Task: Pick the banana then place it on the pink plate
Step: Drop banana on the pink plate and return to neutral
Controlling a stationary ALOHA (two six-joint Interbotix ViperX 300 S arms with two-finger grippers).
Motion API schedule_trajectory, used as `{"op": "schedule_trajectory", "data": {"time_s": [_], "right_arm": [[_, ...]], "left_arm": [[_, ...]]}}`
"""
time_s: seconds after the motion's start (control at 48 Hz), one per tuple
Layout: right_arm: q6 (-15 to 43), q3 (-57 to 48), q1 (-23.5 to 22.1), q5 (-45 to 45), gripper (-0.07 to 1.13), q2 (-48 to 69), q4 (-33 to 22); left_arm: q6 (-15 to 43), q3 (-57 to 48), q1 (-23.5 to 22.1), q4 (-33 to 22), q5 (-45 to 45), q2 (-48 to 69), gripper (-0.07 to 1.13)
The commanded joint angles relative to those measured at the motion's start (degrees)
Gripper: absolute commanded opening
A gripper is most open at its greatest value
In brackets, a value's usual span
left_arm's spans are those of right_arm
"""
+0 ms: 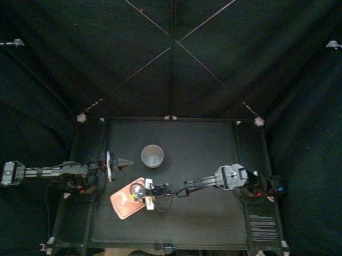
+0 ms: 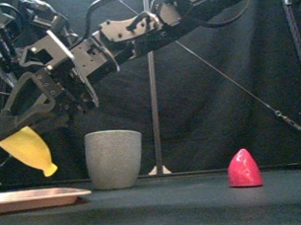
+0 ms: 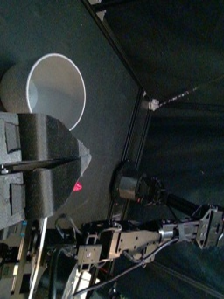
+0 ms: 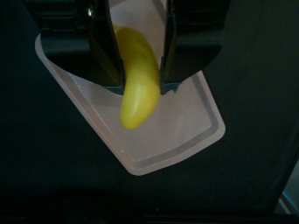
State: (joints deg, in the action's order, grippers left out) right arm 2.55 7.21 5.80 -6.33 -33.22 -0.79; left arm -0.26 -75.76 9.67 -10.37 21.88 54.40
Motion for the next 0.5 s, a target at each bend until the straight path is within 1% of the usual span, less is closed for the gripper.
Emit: {"op": "schedule_trajectory", "data": {"time_s": [0.021, 0.125, 0.188, 0.375, 0.5], "right_arm": [[0.0, 4.0, -0.2, -1.4, 0.70, 0.5, 0.7], [0.0, 6.2, -0.3, -1.9, 0.83, -0.4, 0.7], [0.0, 6.9, -0.2, -1.9, 0.88, -0.8, 0.9], [0.0, 5.8, -0.3, -1.6, 0.89, 0.1, 1.1], [0.0, 2.5, -0.4, 0.1, 0.89, 2.7, 1.3]], "left_arm": [[-0.1, 1.1, -0.3, -0.2, 0.5, -0.3, -0.01], [0.0, 1.1, -1.0, -0.2, 0.6, -0.3, -0.01], [0.0, 1.1, -1.2, -0.2, 0.5, -0.3, -0.01], [0.0, 0.6, -1.8, -0.2, 0.6, -0.3, -0.01], [0.0, 0.5, -2.3, -0.2, 0.6, -0.3, -0.01]]}}
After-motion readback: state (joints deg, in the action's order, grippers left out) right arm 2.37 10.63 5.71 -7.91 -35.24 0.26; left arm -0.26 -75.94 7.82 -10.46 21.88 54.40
